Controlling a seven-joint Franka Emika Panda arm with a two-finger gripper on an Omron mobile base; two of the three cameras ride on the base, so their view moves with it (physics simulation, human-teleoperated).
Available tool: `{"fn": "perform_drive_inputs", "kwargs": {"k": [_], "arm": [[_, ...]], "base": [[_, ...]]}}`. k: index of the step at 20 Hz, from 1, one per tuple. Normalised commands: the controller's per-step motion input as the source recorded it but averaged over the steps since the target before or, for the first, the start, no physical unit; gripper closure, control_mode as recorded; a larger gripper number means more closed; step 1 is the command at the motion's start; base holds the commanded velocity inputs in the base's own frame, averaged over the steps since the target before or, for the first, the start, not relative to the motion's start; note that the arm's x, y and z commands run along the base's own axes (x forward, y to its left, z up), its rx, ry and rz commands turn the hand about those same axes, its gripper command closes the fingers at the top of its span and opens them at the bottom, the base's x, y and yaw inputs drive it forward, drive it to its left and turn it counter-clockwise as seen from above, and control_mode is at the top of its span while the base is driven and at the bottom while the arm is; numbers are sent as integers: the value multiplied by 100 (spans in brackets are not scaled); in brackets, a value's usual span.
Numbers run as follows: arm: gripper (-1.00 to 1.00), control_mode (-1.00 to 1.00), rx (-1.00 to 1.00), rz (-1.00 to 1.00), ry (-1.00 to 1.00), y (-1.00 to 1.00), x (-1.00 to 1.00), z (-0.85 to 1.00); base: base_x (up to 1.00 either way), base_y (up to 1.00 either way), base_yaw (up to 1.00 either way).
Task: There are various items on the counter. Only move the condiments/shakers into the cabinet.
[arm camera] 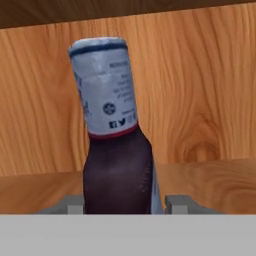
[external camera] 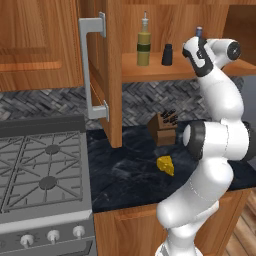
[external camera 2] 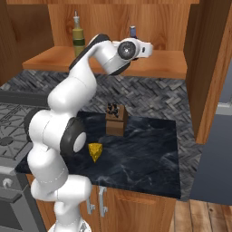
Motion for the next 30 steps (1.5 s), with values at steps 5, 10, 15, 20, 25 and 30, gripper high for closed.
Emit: {"fn": "perform_drive_inputs", "kwargs": {"k": [5, 10, 15, 20, 25, 30], "arm": [[-100, -100, 0, 0, 0, 0, 1, 0], [-100, -100, 0, 0, 0, 0, -7, 0], [-100, -100, 0, 0, 0, 0, -85, 0], [-100, -100, 0, 0, -1, 8, -100, 0], [-100, -100, 0, 0, 0, 35, -100, -23], [-100, -100, 0, 0, 0, 30, -100, -77]], "base": [[0, 0, 0], [0, 0, 0], [0, 0, 0], [0, 0, 0], [0, 0, 0], [0, 0, 0]]}}
